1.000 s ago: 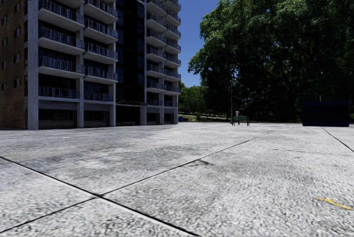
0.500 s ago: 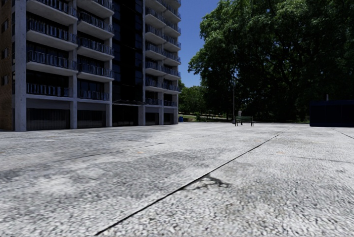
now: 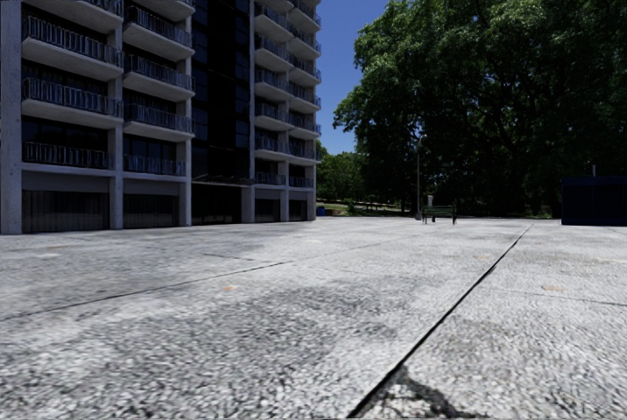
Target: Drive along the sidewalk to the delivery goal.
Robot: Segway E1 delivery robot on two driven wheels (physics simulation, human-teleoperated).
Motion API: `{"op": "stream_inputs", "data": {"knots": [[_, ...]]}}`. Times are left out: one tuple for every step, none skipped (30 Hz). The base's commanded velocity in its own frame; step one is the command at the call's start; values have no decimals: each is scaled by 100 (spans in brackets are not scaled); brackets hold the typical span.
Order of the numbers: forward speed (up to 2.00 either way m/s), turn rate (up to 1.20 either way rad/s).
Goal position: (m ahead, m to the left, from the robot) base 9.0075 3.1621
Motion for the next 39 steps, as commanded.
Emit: {"op": "stream_inputs", "data": {"knots": [[200,9],[200,15],[200,18],[200,19],[200,19],[200,19],[200,19],[200,20],[200,20],[200,20],[200,20],[200,20],[200,20],[200,24],[200,27],[200,32],[200,32],[200,34],[200,34],[200,34],[200,34],[200,35],[200,35],[200,36],[200,36],[200,36],[200,36],[200,36],[200,36],[200,36],[200,36],[200,36],[200,37],[200,39],[200,39],[200,39],[200,39],[200,39],[200,39]]}}
